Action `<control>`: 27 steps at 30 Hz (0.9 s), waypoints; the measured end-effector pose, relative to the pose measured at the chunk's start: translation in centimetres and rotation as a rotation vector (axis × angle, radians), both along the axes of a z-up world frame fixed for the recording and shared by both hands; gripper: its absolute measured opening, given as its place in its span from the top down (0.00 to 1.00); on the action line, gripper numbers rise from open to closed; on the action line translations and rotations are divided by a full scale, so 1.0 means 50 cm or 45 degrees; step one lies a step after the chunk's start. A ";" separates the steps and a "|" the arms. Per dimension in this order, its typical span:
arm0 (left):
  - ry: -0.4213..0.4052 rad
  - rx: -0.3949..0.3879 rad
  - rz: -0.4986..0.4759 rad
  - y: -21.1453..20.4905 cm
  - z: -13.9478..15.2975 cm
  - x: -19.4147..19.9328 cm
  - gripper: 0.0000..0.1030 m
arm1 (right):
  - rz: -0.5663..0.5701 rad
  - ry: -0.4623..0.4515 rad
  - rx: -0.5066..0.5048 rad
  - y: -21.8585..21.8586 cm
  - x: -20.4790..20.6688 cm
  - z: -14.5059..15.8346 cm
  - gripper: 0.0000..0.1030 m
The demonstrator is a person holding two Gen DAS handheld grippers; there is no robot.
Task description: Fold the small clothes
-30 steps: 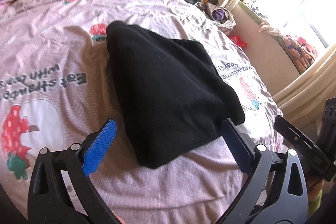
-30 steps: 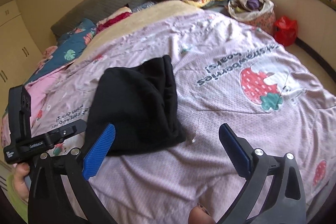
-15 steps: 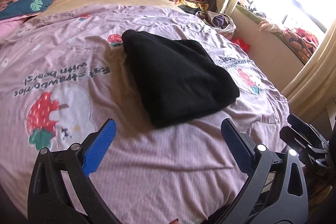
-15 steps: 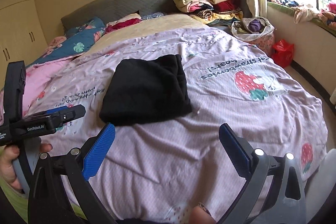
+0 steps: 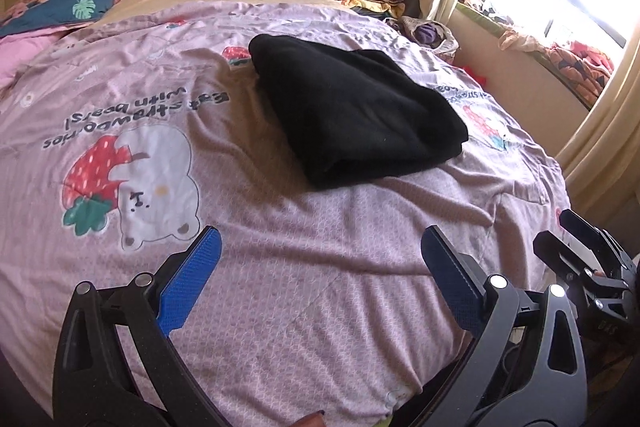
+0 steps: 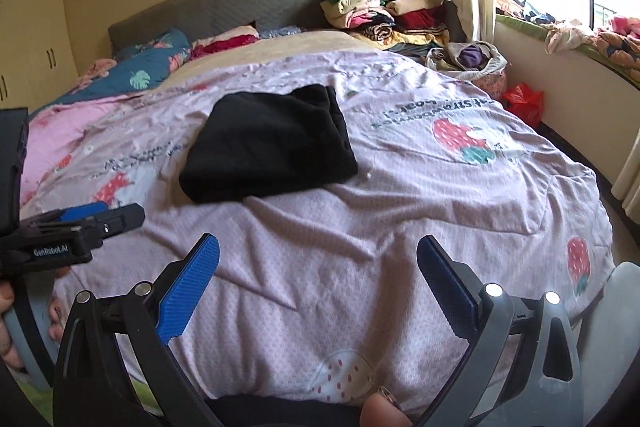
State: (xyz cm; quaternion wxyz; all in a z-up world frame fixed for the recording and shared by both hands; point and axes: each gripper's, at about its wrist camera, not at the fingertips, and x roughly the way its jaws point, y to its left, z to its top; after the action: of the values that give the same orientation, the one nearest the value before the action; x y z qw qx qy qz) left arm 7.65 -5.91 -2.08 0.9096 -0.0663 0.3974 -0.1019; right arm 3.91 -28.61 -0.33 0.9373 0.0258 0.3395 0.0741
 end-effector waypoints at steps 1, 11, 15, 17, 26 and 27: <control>0.002 -0.002 0.002 0.000 -0.001 0.000 0.09 | -0.001 0.006 0.004 0.000 0.000 -0.003 0.04; 0.020 0.002 0.002 -0.009 -0.009 -0.003 0.09 | -0.019 0.012 0.018 -0.004 -0.004 -0.007 0.04; 0.023 0.011 0.008 -0.009 -0.009 -0.001 0.09 | -0.024 0.026 0.025 -0.007 -0.004 -0.008 0.04; 0.019 0.018 0.014 -0.009 -0.008 -0.002 0.09 | -0.029 0.026 0.022 -0.007 -0.005 -0.008 0.04; 0.018 0.020 0.023 -0.003 -0.006 -0.001 0.09 | -0.027 0.024 0.016 -0.006 -0.006 -0.008 0.04; 0.019 0.017 0.022 -0.003 -0.006 -0.001 0.09 | -0.026 0.022 0.013 -0.005 -0.007 -0.008 0.04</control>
State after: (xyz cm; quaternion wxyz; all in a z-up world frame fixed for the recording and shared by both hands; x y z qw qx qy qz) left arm 7.60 -6.05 -2.38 0.9079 -0.0644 0.4041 -0.0908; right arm 3.56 -28.87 -0.75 0.9349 0.0346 0.3471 0.0661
